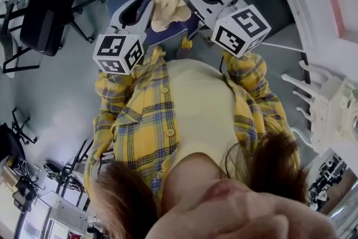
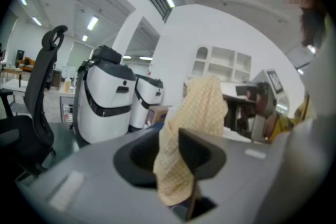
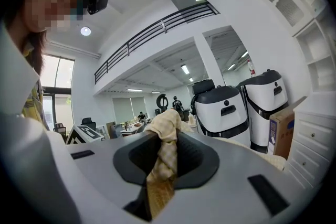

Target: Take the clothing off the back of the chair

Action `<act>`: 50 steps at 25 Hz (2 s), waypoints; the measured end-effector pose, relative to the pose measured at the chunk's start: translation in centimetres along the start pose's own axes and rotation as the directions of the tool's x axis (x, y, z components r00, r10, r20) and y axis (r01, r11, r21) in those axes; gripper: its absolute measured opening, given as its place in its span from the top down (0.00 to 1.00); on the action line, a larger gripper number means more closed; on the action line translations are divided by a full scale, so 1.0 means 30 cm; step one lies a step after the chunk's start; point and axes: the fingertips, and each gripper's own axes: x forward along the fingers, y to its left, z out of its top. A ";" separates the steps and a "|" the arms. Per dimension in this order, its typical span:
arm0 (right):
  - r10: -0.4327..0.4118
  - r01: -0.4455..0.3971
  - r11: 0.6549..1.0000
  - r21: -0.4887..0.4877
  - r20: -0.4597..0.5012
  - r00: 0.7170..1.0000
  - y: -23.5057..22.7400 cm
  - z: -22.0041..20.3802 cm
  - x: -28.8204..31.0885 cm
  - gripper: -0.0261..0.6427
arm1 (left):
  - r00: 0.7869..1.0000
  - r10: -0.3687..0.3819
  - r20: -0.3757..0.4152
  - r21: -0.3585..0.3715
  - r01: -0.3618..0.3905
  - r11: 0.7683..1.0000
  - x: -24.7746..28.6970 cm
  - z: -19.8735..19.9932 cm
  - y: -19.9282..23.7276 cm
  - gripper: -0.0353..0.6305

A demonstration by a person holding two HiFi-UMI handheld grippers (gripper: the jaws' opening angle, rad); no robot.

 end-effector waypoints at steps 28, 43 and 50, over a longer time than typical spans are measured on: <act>0.161 -0.162 0.987 0.010 0.033 0.986 0.144 0.089 0.129 0.86 | 0.975 0.171 0.141 -0.024 -0.169 0.985 -0.171 0.188 0.136 0.79; 0.164 -0.164 0.985 0.052 0.000 0.986 0.124 0.039 0.144 0.86 | 0.962 0.207 0.176 -0.054 -0.201 0.978 -0.199 0.224 0.161 0.85; 0.160 -0.159 0.985 0.060 -0.012 0.987 0.118 0.023 0.147 0.86 | 0.960 0.211 0.183 -0.063 -0.203 0.977 -0.205 0.229 0.173 0.90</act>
